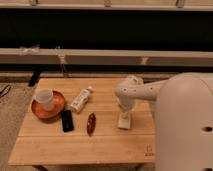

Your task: Wipe the white sponge on the table

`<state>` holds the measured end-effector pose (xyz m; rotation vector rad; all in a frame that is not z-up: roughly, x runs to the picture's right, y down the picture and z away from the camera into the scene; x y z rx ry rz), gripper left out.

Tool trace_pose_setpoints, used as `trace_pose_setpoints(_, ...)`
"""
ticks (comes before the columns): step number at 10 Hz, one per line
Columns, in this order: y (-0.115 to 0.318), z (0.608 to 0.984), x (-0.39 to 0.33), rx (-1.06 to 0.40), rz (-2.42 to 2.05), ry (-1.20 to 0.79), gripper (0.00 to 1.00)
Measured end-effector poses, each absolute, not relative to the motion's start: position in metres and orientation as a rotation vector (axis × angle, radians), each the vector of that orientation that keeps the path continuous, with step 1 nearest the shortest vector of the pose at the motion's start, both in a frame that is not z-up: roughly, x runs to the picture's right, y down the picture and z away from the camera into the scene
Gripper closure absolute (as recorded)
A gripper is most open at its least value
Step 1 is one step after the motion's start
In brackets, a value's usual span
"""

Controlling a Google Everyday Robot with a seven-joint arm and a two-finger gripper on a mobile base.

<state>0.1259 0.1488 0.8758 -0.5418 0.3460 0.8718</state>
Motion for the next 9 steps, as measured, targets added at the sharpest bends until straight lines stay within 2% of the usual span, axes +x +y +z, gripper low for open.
trace_pose_setpoints(9,0.139,0.885,0.106,-0.552,0.824,0.292,1.00)
